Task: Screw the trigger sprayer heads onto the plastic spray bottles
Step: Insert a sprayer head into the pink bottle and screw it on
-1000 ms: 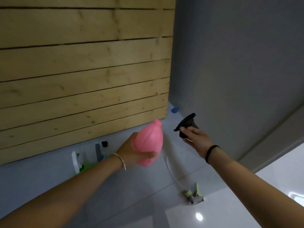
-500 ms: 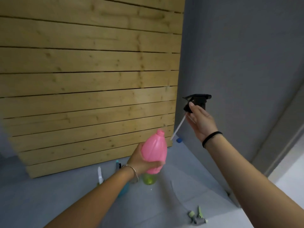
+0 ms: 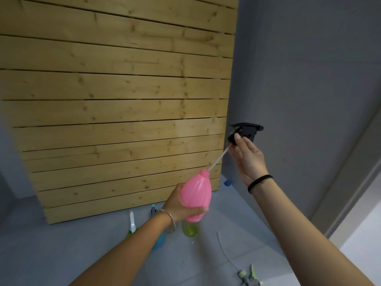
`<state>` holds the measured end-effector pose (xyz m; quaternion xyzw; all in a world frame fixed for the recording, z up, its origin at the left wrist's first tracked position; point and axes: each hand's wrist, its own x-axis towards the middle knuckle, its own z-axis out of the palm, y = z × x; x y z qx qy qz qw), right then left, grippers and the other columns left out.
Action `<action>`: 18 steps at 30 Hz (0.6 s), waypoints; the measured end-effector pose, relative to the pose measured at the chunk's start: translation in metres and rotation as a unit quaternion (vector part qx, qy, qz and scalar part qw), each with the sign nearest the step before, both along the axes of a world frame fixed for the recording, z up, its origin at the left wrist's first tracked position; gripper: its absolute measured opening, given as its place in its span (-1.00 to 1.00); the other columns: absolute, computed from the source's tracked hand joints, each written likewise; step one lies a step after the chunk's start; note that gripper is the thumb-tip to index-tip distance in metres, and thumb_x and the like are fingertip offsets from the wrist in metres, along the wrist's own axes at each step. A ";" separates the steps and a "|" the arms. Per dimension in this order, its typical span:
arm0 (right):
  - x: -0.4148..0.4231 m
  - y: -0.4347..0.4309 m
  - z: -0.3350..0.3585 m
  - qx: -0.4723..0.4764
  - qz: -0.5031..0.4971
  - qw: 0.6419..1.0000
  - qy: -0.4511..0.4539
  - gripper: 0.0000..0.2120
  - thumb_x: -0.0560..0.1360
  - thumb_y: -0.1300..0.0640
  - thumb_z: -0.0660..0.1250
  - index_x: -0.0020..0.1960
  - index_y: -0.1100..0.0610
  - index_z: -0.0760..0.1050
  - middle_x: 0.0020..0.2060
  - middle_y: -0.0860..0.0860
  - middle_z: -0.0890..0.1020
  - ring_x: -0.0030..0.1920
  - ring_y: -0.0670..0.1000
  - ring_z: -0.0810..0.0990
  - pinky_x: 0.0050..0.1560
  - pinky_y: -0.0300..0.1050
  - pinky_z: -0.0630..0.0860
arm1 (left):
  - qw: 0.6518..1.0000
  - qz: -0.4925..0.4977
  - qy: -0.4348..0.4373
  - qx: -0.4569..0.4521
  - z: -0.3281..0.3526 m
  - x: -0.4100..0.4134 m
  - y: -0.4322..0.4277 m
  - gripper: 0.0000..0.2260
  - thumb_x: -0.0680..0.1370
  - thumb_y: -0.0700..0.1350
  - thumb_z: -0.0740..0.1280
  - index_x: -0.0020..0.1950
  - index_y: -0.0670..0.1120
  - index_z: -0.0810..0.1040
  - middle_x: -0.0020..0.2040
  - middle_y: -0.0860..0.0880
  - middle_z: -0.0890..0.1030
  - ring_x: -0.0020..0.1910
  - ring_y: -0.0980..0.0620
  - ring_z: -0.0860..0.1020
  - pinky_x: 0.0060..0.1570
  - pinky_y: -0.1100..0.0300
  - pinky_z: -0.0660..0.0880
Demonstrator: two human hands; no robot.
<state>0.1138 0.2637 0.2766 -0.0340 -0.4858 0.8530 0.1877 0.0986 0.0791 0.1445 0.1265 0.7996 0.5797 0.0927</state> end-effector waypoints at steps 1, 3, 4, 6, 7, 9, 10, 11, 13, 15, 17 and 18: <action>-0.001 -0.003 -0.003 0.013 0.008 1.000 -0.010 -0.77 0.51 0.20 0.34 0.14 0.25 0.53 -0.03 0.10 0.65 -0.04 -0.01 0.63 -0.13 -0.34 0.59 | 1.000 -0.002 0.000 0.002 0.001 0.000 0.000 -0.23 0.18 -0.06 0.62 0.23 0.16 0.24 0.07 0.20 0.41 -0.02 0.19 0.46 -0.38 0.44 0.49; -0.002 -0.007 -0.011 0.044 0.026 0.998 -0.048 -0.63 0.48 0.20 0.37 0.26 0.27 0.45 0.12 0.15 0.62 0.06 0.04 0.62 -0.01 -0.28 0.56 | 1.000 -0.007 0.001 0.007 0.003 -0.001 0.001 -0.21 0.17 -0.06 0.62 0.24 0.16 0.25 0.10 0.19 0.42 0.03 0.15 0.47 -0.26 0.38 0.50; -0.002 -0.009 -0.016 0.069 0.039 0.994 -0.069 -0.62 0.46 0.21 0.39 0.25 0.24 0.44 0.17 0.16 0.60 0.12 0.05 0.60 0.05 -0.26 0.53 | 1.000 -0.009 0.003 0.013 0.005 -0.001 0.002 -0.21 0.16 -0.05 0.63 0.24 0.17 0.25 0.11 0.18 0.42 0.04 0.14 0.47 -0.21 0.36 0.49; 0.000 -0.013 -0.026 0.156 0.069 0.979 -0.108 -0.66 0.43 0.18 0.42 0.18 0.12 0.45 0.18 0.11 0.60 0.18 0.04 0.56 0.05 -0.26 0.47 | 1.000 -0.006 0.005 0.026 0.010 -0.001 0.004 -0.21 0.14 -0.02 0.62 0.24 0.19 0.26 0.11 0.18 0.44 0.03 0.16 0.48 -0.20 0.34 0.49; 0.000 -0.015 -0.030 0.191 0.087 0.970 -0.122 -0.65 0.43 0.15 0.43 0.19 0.08 0.45 0.17 0.08 0.60 0.18 0.01 0.56 -0.05 -0.30 0.46 | 0.999 -0.003 0.005 0.033 0.012 0.000 0.005 -0.21 0.12 0.01 0.61 0.23 0.21 0.27 0.11 0.19 0.45 0.03 0.17 0.48 -0.21 0.33 0.49; 0.000 -0.015 -0.035 0.190 0.113 0.967 -0.129 -0.64 0.45 0.16 0.41 0.21 0.07 0.44 0.11 0.05 0.62 0.05 -0.05 0.61 -0.27 -0.45 0.47 | 0.999 -0.004 0.005 0.048 0.017 0.000 0.005 -0.22 0.13 0.02 0.60 0.23 0.23 0.28 0.10 0.19 0.46 0.02 0.17 0.49 -0.23 0.34 0.49; -0.001 -0.013 -0.038 0.176 0.118 0.969 -0.125 -0.69 0.46 0.18 0.40 0.17 0.06 0.44 0.07 0.05 0.63 -0.01 -0.07 0.62 -0.29 -0.48 0.49 | 0.999 -0.006 0.003 0.054 0.018 0.000 0.005 -0.23 0.15 0.00 0.60 0.23 0.23 0.28 0.10 0.19 0.46 0.02 0.17 0.49 -0.23 0.34 0.49; -0.002 -0.011 -0.039 0.164 0.121 0.972 -0.119 -0.76 0.46 0.20 0.39 0.09 0.04 0.46 0.03 0.05 0.64 -0.04 -0.08 0.63 -0.24 -0.45 0.53 | 0.998 -0.010 0.000 0.057 0.019 0.000 0.005 -0.24 0.17 -0.03 0.61 0.24 0.23 0.29 0.10 0.18 0.47 0.02 0.17 0.49 -0.23 0.34 0.49; -0.004 -0.007 -0.041 0.157 0.133 0.973 -0.105 -0.85 0.47 0.20 0.38 0.00 0.03 0.50 -0.02 0.03 0.67 -0.05 -0.07 0.64 -0.08 -0.33 0.59 | 0.998 -0.021 -0.011 0.053 0.021 0.000 0.005 -0.25 0.21 -0.06 0.60 0.27 0.20 0.30 0.10 0.16 0.48 0.03 0.17 0.49 -0.21 0.33 0.49; -0.005 -0.005 -0.043 0.165 0.164 0.968 -0.091 -0.76 0.45 0.15 0.38 0.11 0.11 0.55 0.03 0.06 0.67 0.00 -0.04 0.64 0.10 -0.22 0.57 | 0.998 -0.038 -0.022 0.052 0.022 -0.001 0.005 -0.28 0.25 -0.08 0.60 0.29 0.17 0.31 0.11 0.14 0.50 0.04 0.17 0.50 -0.18 0.32 0.50; -0.003 -0.004 -0.042 0.179 0.194 0.960 -0.090 -0.56 0.40 0.06 0.40 0.23 0.20 0.52 0.04 0.05 0.68 0.01 -0.04 0.63 0.05 -0.25 0.55 | 0.996 -0.056 -0.032 0.060 0.024 0.000 0.007 -0.32 0.28 -0.10 0.58 0.28 0.18 0.31 0.12 0.12 0.51 0.05 0.17 0.50 -0.16 0.32 0.51; -0.002 -0.004 -0.042 0.186 0.196 0.958 -0.093 -0.53 0.38 0.04 0.40 0.24 0.20 0.51 -0.01 0.02 0.69 -0.03 -0.05 0.63 -0.05 -0.30 0.54 | 0.995 -0.058 -0.039 0.070 0.026 0.000 0.007 -0.33 0.29 -0.11 0.57 0.29 0.17 0.32 0.12 0.11 0.51 0.05 0.16 0.50 -0.16 0.32 0.52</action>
